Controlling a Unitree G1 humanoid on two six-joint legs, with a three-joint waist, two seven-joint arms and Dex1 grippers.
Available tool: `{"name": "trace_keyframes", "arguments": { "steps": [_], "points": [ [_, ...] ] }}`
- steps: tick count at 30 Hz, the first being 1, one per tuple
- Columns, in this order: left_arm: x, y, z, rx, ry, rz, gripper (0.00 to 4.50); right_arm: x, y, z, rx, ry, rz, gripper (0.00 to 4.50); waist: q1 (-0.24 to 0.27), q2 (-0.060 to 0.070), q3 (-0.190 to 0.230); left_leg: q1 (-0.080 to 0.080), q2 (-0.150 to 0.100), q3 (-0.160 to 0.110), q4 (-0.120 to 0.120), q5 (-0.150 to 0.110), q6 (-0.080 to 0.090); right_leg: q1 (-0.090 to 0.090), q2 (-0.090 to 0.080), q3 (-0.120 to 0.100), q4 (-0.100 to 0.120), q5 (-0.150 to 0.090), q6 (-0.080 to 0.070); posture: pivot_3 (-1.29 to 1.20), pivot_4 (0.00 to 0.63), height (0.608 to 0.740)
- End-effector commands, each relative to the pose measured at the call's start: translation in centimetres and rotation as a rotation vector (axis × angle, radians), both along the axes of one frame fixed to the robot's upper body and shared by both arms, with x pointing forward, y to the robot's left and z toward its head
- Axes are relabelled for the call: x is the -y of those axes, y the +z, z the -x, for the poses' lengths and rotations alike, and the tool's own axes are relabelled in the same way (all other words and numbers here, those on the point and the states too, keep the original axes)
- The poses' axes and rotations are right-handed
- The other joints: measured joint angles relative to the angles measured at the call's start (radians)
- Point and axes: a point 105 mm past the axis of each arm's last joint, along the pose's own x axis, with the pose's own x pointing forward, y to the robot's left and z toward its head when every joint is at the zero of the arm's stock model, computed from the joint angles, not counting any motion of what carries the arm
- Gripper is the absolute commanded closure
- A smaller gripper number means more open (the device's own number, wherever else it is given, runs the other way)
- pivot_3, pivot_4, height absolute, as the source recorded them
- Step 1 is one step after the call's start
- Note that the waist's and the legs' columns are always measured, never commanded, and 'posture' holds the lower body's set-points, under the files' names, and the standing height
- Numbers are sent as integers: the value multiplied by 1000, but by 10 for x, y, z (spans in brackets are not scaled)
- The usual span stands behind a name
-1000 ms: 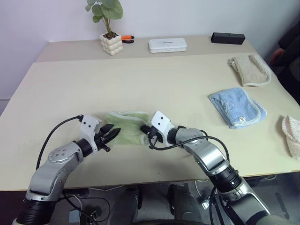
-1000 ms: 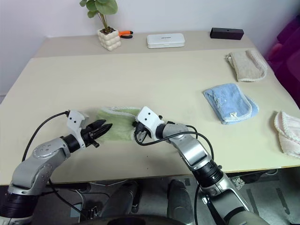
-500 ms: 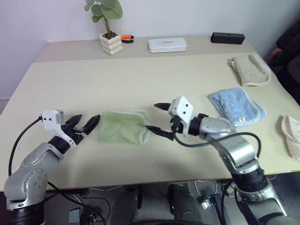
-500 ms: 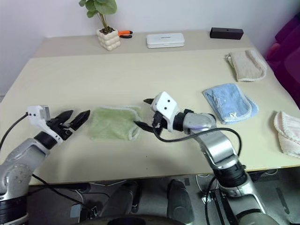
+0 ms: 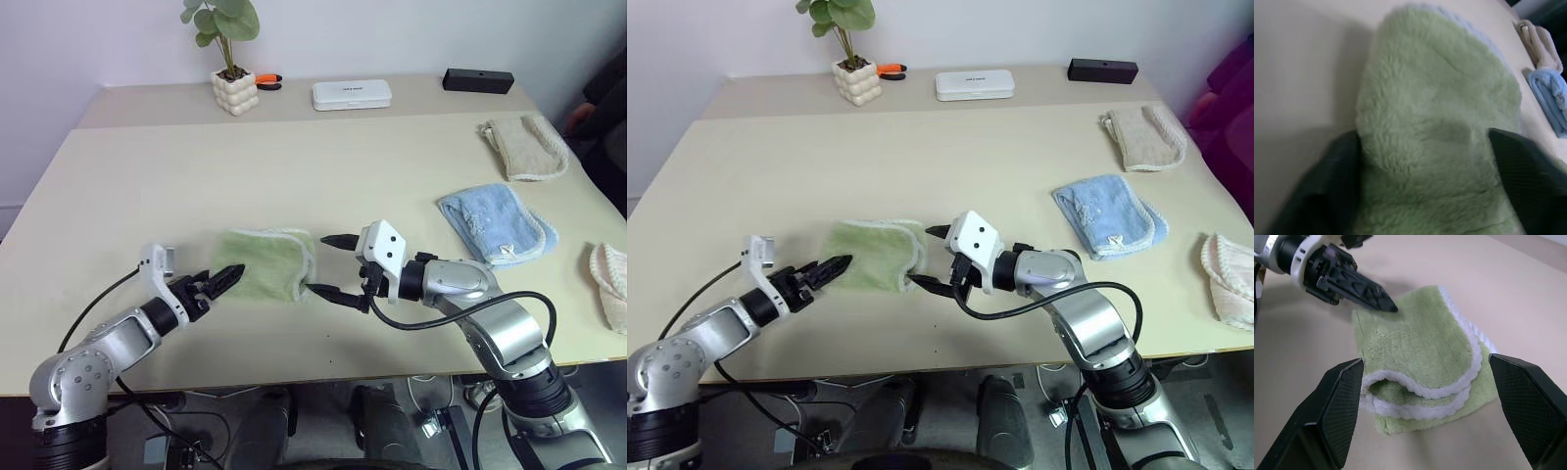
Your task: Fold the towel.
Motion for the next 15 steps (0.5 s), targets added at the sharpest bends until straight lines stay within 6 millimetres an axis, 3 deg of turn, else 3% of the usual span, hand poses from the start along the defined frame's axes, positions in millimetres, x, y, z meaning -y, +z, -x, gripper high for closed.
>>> {"name": "trace_keyframes", "arguments": {
  "steps": [1,5,8,9,11,13,15],
  "points": [
    [9,7,1,22,-29,39,2691,-3,12,10,58,36,-11,307,0,0,0,0,0,0,0,0,0,0,0,0,0,0,0,0,150,740],
    [10,17,-3,67,6,100,4471,-2,11,11,54,38,-9,307,0,0,0,0,0,0,0,0,0,0,0,0,0,0,0,0,150,740],
    [-13,36,-19,159,170,159,4471,-1,11,9,55,33,-6,307,2,-1,0,0,0,0,0,0,0,0,0,0,0,0,0,0,150,740],
    [-28,43,-26,193,261,177,4471,-1,10,9,55,31,-5,307,1,-1,0,0,0,0,1,0,0,0,0,-1,0,0,0,0,150,740],
    [-86,57,-41,250,579,235,4471,1,8,8,55,27,3,307,2,-1,0,0,1,0,1,0,0,0,0,0,0,0,-1,0,150,740],
    [-130,64,-40,280,804,287,4471,1,8,7,55,27,8,307,-2,-2,0,0,2,0,1,0,-1,0,2,-1,0,1,-1,0,150,740],
    [-158,67,-32,303,957,309,4471,1,7,7,60,30,16,307,-5,-2,0,0,3,1,1,-1,-3,-1,2,0,-1,1,-2,0,150,740]
  ]
}}
